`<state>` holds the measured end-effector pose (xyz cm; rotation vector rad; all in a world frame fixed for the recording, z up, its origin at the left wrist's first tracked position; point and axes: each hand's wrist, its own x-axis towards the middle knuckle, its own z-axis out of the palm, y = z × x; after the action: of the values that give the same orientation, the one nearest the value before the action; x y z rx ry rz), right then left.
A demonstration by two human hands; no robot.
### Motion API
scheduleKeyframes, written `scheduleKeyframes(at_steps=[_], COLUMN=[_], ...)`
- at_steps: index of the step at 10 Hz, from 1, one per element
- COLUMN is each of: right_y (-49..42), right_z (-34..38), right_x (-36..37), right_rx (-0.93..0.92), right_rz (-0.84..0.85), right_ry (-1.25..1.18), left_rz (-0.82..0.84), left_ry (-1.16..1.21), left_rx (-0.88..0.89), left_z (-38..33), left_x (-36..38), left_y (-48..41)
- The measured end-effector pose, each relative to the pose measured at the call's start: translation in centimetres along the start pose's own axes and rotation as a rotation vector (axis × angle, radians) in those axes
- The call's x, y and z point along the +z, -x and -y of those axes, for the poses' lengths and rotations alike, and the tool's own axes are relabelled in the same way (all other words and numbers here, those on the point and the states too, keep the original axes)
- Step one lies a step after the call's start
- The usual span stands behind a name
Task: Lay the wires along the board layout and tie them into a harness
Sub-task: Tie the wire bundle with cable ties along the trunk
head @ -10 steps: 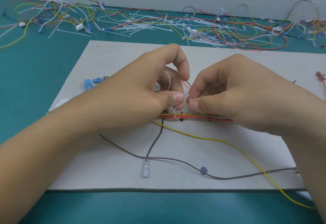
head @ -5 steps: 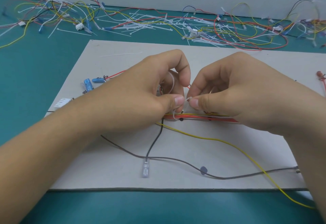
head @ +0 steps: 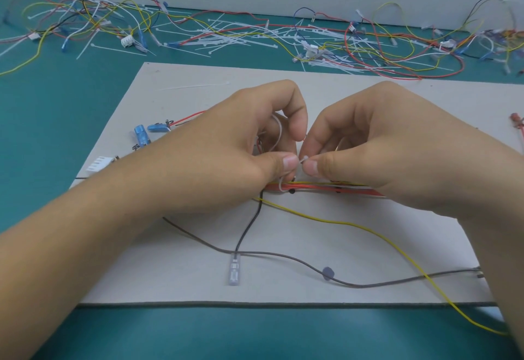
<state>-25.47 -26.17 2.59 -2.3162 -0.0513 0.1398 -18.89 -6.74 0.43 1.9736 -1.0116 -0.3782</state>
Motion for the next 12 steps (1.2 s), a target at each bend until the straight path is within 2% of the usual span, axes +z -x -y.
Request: scheduleKeyframes(at_steps=[4, 7, 12], right_y=[-0.12, 0.06, -0.02], right_z=[-0.10, 0.29, 0.41], right_x=[0.04, -0.24, -0.05], right_rx=[-0.013, 0.036, 0.054], right_rz=[0.009, 0.052, 0.024], right_ry=[0.005, -0.117, -0.126], left_rz=[0.004, -0.035, -0.071], left_ry=[0.013, -0.002, -0.027], left_rx=[0.015, 0.006, 0.033], left_z=[0.18, 0.01, -0.08], left_x=[0.09, -0.10, 0.09], left_y=[-0.04, -0.04, -0.06])
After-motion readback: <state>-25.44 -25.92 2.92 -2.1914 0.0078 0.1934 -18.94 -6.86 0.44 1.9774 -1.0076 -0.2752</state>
